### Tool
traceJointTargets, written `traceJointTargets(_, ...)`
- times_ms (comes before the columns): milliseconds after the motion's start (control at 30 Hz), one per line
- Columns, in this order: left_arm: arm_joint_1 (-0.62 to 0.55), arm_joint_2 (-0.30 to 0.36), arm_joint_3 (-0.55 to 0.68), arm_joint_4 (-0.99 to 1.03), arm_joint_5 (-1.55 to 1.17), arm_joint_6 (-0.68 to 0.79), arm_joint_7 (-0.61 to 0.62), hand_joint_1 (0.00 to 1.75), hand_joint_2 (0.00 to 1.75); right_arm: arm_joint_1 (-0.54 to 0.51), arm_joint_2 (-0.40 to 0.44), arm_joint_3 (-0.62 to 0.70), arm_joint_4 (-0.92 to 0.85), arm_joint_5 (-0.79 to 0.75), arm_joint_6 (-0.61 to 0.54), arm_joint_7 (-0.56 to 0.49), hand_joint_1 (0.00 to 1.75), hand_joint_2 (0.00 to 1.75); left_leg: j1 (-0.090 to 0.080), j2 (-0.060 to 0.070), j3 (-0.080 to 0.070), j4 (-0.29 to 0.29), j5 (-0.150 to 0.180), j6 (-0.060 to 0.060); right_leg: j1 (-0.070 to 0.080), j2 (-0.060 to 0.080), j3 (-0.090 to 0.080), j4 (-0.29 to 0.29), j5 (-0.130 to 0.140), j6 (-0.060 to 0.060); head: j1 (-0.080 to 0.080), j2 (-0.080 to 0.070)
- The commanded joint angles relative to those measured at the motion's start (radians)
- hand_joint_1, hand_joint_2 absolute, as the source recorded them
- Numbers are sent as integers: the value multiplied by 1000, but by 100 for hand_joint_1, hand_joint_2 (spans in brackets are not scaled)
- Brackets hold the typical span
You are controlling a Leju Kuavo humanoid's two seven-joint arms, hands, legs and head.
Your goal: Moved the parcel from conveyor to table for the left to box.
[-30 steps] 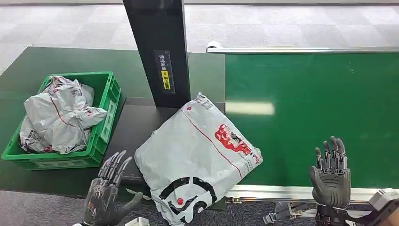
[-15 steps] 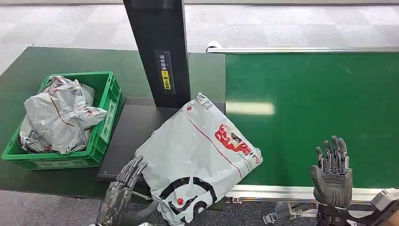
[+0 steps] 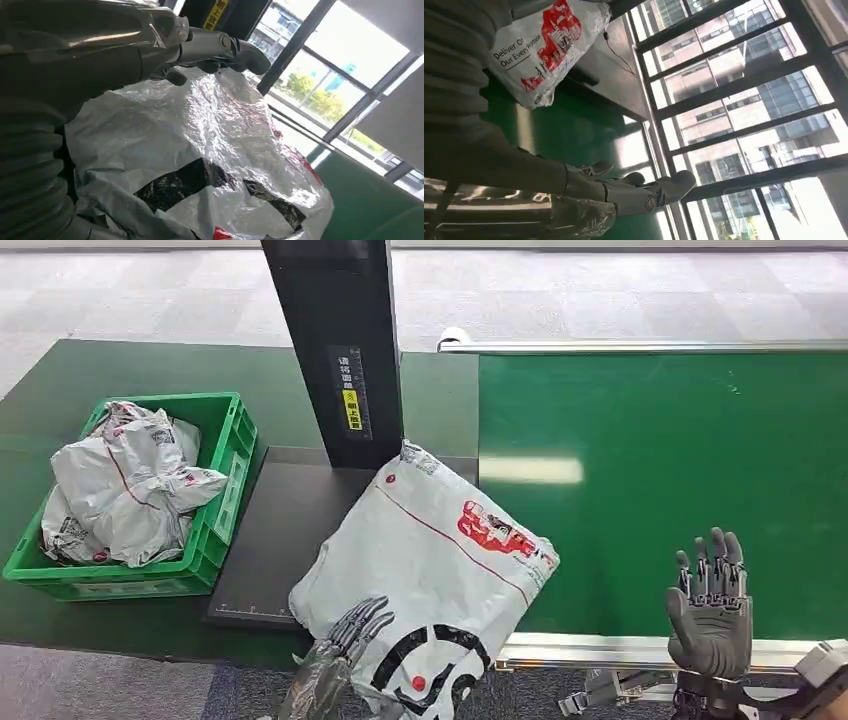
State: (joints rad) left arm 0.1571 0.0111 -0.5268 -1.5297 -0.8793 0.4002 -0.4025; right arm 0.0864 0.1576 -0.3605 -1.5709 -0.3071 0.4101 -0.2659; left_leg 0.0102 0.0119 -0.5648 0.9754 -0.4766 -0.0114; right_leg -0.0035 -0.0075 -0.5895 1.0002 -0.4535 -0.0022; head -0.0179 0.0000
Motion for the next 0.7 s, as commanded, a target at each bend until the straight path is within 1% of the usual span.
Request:
traceJointTargets(33,-46,9,-41,61,5,-10,-8,0,175,-6,12,-10,2,-3,-8,3,0,175,0,-1,3,-2,0,0,0,0,3,-1,0,0,0,0)
traceJointTargets(367,-90,-30,-59,137,-27,-35,-50,0,175,19,37,-31,-47,-31,-26,2,0,175,-1,-2,2,-2,0,0,-1,-1,3,-1,-1,0,0,0)
traceJointTargets(467,-118,-30,-72,191,-139,8,-3,0,175,24,40,-28,-58,-41,-25,7,0,175,-1,-3,4,-2,0,1,-1,-2,4,-2,-1,1,0,0)
traceJointTargets(533,-135,-39,-72,256,-222,30,35,0,175,19,42,-22,-56,-42,-27,8,0,175,-1,-2,3,-2,0,0,-1,-1,3,-2,0,0,0,0)
traceJointTargets(700,-166,-51,-67,373,-242,39,42,0,175,15,33,-12,-62,-49,-46,2,0,175,-1,-1,4,-2,0,1,-1,0,4,-2,0,1,0,0)
